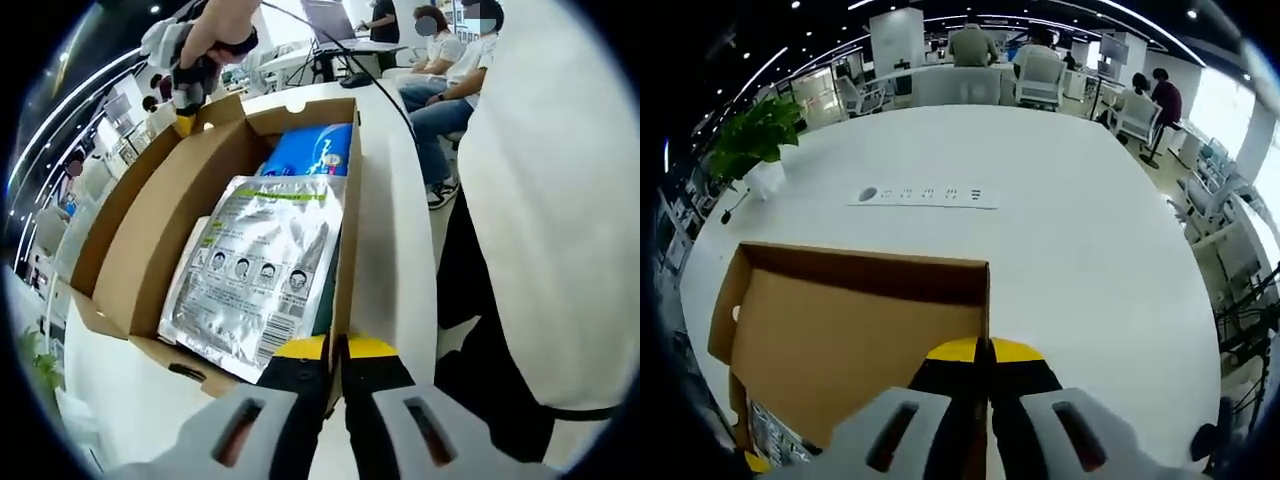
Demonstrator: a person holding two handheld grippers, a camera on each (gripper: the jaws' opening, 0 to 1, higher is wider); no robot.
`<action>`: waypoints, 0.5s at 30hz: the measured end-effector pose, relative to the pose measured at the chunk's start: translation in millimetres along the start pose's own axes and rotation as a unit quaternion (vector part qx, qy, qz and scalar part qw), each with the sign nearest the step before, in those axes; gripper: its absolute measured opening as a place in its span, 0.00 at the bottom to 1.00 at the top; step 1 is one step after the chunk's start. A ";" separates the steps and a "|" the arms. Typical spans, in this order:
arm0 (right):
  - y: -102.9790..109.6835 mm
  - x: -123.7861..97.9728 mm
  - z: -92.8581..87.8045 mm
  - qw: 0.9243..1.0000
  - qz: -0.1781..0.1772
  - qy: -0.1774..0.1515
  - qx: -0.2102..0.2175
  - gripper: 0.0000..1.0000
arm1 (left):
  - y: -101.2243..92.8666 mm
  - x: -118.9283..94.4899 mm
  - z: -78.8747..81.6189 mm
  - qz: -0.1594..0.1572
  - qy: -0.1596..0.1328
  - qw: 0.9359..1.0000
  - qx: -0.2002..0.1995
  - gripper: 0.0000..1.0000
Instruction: Operate the shoe box by opening the lid, removing the specified soft item, and placing it in the target area until the item is outside and the box remains undamaged.
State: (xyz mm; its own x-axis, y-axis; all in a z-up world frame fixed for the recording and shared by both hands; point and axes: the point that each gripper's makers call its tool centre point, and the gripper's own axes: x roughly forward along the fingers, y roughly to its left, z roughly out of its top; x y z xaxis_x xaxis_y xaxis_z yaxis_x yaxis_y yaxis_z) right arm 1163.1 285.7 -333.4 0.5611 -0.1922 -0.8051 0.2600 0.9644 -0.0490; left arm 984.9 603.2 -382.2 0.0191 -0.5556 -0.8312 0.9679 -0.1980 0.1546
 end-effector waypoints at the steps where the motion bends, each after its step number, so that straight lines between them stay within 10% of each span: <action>1: -2.0 1.9 -1.1 1.000 -0.001 0.002 0.002 0.00 | -0.1 -0.1 0.1 0.000 -0.001 1.000 0.002 0.04; 15: -2.3 11.9 -13.9 1.000 0.026 0.007 -0.015 0.00 | 1.2 0.8 -1.6 0.000 0.000 1.000 -0.006 0.04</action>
State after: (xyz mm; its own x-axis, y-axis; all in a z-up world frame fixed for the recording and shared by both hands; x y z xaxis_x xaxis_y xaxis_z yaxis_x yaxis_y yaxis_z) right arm 1158.3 283.8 -351.1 0.5616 -0.1401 -0.8155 0.2068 0.9780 -0.0256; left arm 986.4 603.7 -383.5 0.0191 -0.5557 -0.8312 0.9709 -0.1883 0.1482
